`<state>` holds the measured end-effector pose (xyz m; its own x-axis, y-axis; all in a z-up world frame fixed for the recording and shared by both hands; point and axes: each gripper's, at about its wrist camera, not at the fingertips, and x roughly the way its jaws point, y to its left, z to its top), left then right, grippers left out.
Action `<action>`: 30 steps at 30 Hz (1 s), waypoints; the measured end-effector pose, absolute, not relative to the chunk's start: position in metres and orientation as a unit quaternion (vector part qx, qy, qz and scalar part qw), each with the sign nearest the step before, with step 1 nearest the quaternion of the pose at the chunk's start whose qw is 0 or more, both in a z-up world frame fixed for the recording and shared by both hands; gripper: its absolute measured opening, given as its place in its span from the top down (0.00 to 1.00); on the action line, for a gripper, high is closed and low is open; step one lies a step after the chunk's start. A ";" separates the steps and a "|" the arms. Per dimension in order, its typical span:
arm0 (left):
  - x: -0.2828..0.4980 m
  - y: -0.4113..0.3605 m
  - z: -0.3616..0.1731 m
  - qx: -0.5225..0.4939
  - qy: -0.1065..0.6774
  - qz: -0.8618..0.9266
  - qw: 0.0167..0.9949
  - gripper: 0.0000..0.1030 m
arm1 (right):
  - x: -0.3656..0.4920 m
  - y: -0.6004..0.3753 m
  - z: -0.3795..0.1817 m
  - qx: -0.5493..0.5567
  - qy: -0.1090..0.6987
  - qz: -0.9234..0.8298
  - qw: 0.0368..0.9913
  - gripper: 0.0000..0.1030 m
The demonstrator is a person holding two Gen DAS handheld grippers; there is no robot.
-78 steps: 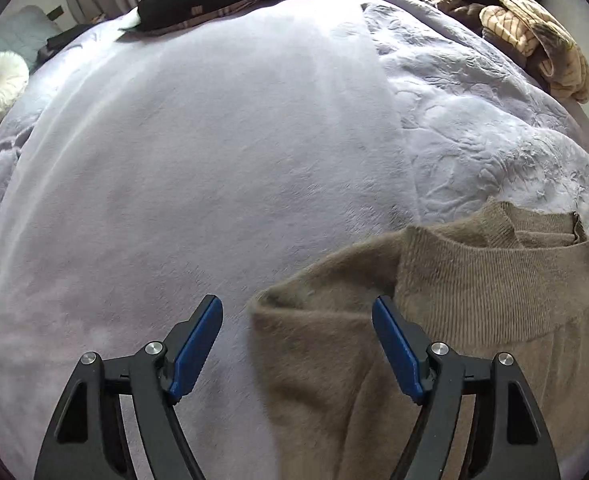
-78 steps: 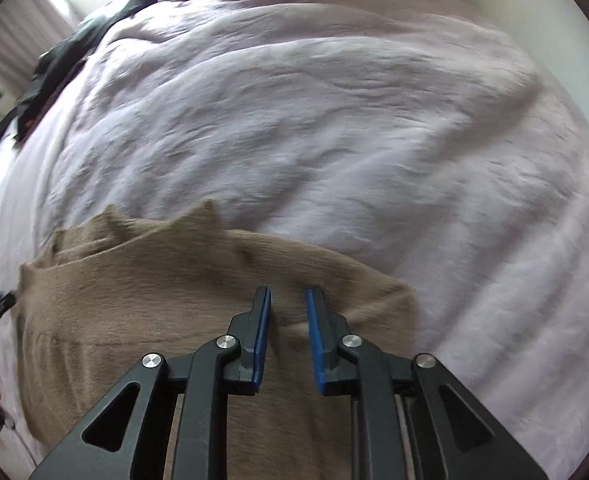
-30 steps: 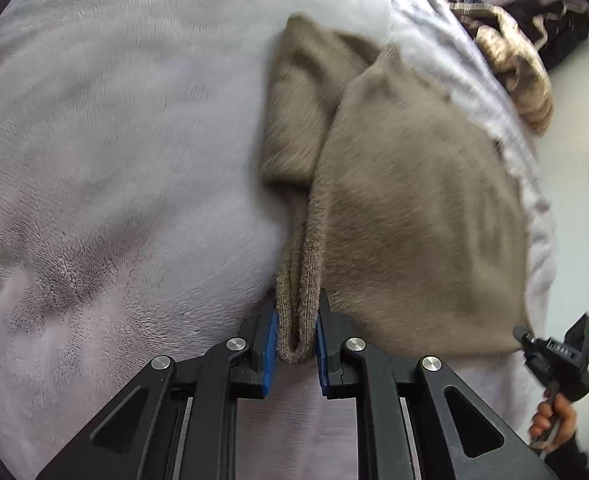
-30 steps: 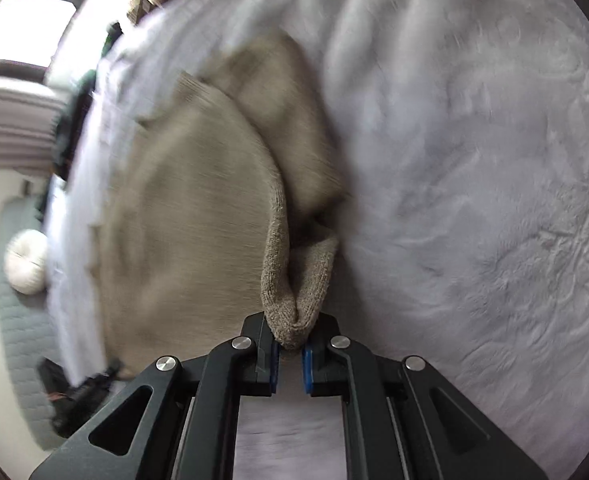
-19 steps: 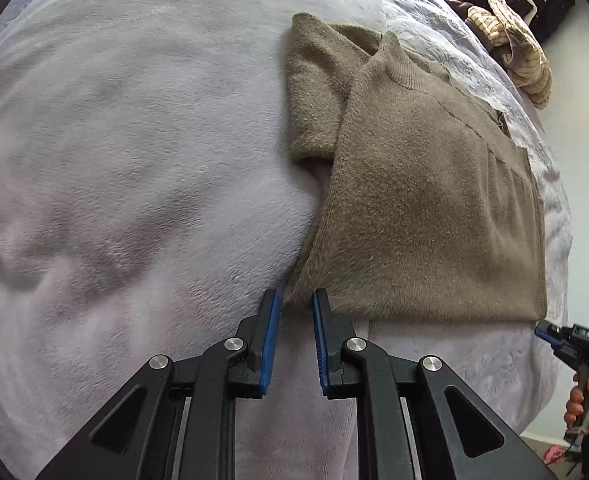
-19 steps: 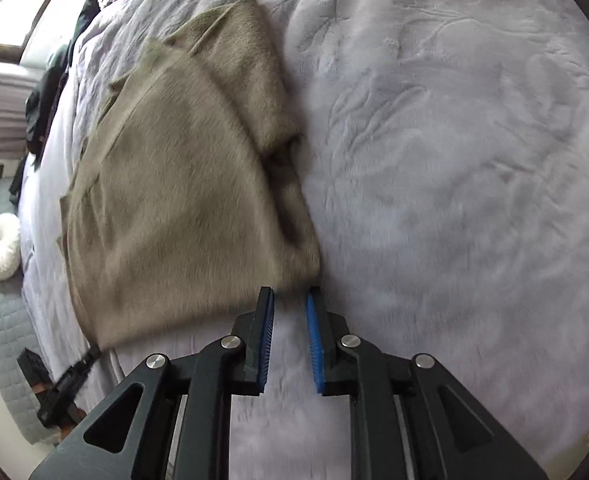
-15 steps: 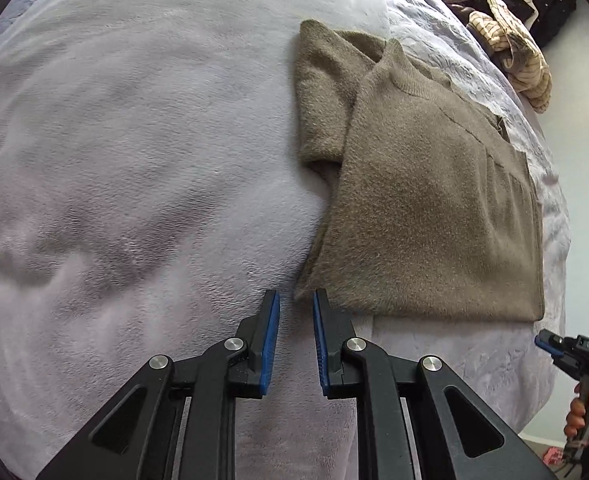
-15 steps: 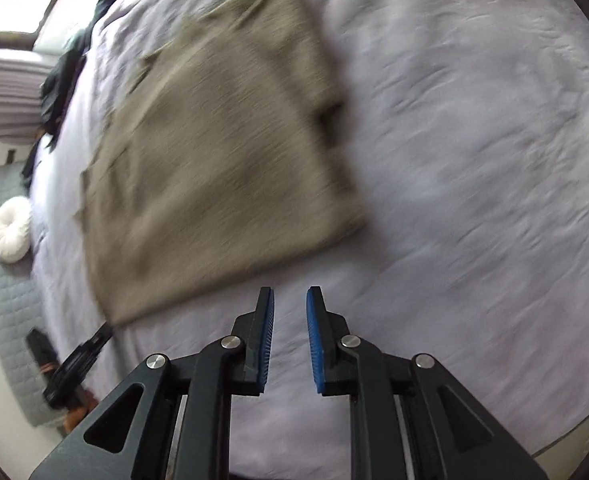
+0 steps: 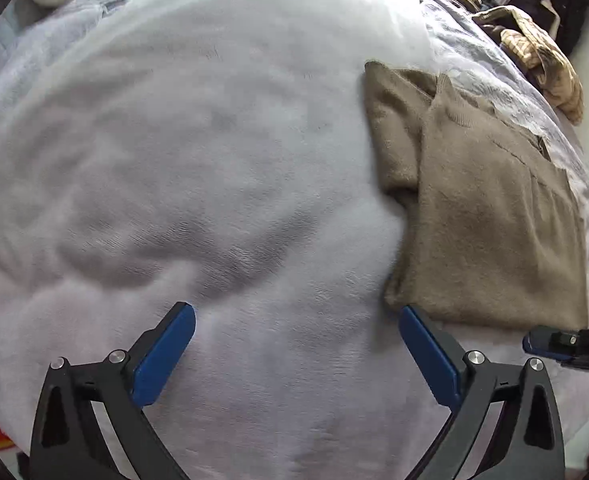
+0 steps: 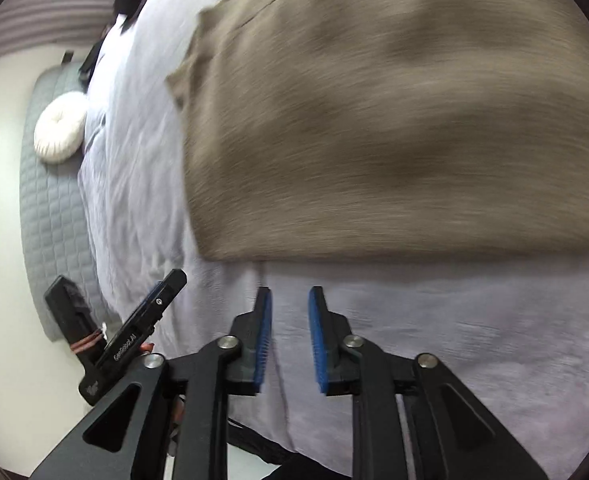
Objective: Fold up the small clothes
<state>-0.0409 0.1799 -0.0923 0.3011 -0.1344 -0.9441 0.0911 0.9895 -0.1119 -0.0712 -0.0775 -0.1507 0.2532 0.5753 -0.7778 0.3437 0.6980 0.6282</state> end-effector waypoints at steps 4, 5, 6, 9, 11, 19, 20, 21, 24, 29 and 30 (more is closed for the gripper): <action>-0.042 0.194 -0.097 -0.022 0.587 -0.050 0.808 0.01 | -0.060 -0.050 -0.151 0.374 0.610 0.104 0.691 0.50; -0.041 0.198 -0.098 -0.026 0.587 -0.043 0.808 0.01 | -0.059 -0.046 -0.152 0.376 0.610 0.105 0.689 0.50; -0.041 0.202 -0.098 -0.031 0.584 -0.035 0.810 0.01 | -0.057 -0.043 -0.153 0.380 0.610 0.105 0.687 0.50; -0.041 0.214 -0.093 -0.044 0.564 -0.009 0.824 0.01 | -0.052 -0.037 -0.161 0.419 0.596 0.104 0.677 0.49; -0.040 0.218 -0.087 -0.051 0.551 -0.007 0.833 0.01 | -0.054 -0.036 -0.171 0.456 0.583 0.095 0.666 0.43; -0.036 0.220 -0.073 -0.058 0.525 -0.029 0.848 0.01 | -0.068 -0.040 -0.210 0.605 0.490 0.045 0.626 0.42; -0.035 0.217 -0.070 -0.051 0.521 -0.025 0.852 0.01 | -0.070 -0.041 -0.213 0.617 0.476 0.035 0.625 0.42; -0.035 0.215 -0.067 -0.045 0.516 -0.023 0.855 0.01 | -0.071 -0.042 -0.216 0.627 0.465 0.026 0.624 0.42; -0.035 0.211 -0.057 -0.034 0.496 -0.032 0.867 0.01 | -0.071 -0.045 -0.217 0.646 0.444 0.014 0.621 0.40; -0.033 0.208 -0.042 -0.049 0.473 -0.068 0.877 0.01 | -0.058 -0.042 -0.190 0.620 0.412 0.055 0.665 0.39; -0.032 0.207 -0.040 -0.054 0.470 -0.072 0.878 0.01 | -0.054 -0.041 -0.188 0.621 0.404 0.067 0.668 0.39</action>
<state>-0.0322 0.2075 -0.0405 0.5476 -0.1772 -0.8177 0.0759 0.9838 -0.1623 -0.0545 -0.0414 -0.1880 0.6638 0.5917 -0.4574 0.4123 0.2208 0.8839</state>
